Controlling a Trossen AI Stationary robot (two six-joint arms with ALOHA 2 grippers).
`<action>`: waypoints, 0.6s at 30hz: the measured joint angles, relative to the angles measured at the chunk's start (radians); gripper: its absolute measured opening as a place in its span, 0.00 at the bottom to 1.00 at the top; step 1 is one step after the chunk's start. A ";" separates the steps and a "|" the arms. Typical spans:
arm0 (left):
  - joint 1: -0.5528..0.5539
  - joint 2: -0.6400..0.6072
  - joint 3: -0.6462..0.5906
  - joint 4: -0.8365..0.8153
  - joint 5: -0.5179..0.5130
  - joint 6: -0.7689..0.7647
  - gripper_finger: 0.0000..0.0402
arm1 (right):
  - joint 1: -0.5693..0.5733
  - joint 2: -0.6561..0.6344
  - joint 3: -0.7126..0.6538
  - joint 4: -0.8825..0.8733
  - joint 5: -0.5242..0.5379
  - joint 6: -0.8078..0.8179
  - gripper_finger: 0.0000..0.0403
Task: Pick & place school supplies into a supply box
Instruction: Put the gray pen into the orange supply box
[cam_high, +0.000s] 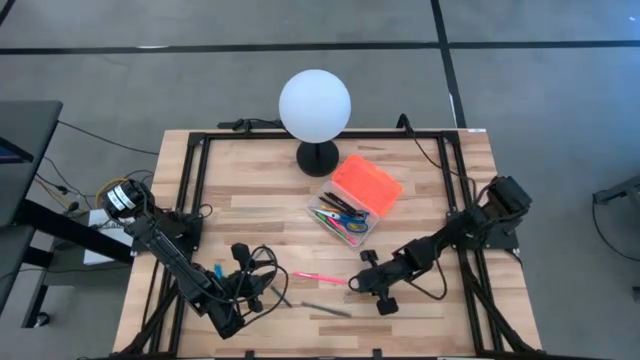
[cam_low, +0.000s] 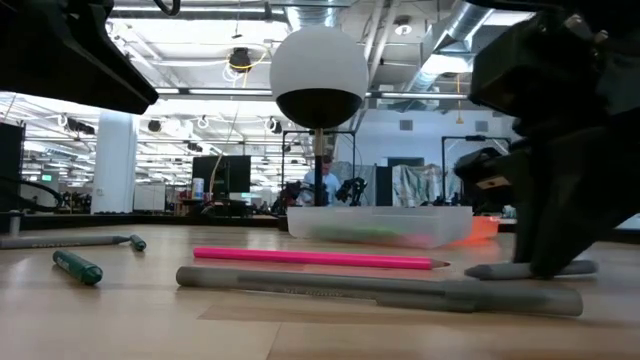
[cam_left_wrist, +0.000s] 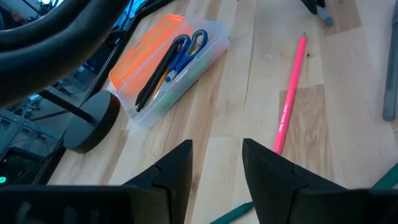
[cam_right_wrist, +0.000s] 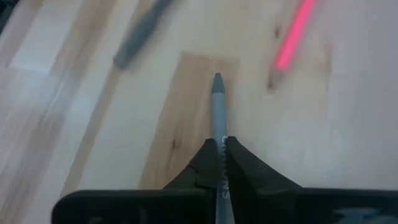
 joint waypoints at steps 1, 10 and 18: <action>0.000 0.000 0.000 0.000 0.000 0.000 0.34 | 0.006 -0.016 -0.001 -0.032 0.004 0.022 0.01; 0.000 0.000 0.000 0.000 0.001 -0.002 0.34 | 0.042 -0.140 -0.007 -0.350 0.057 0.265 0.01; 0.000 0.000 0.000 0.000 0.001 -0.004 0.34 | 0.041 -0.158 -0.005 -0.475 0.072 0.364 0.01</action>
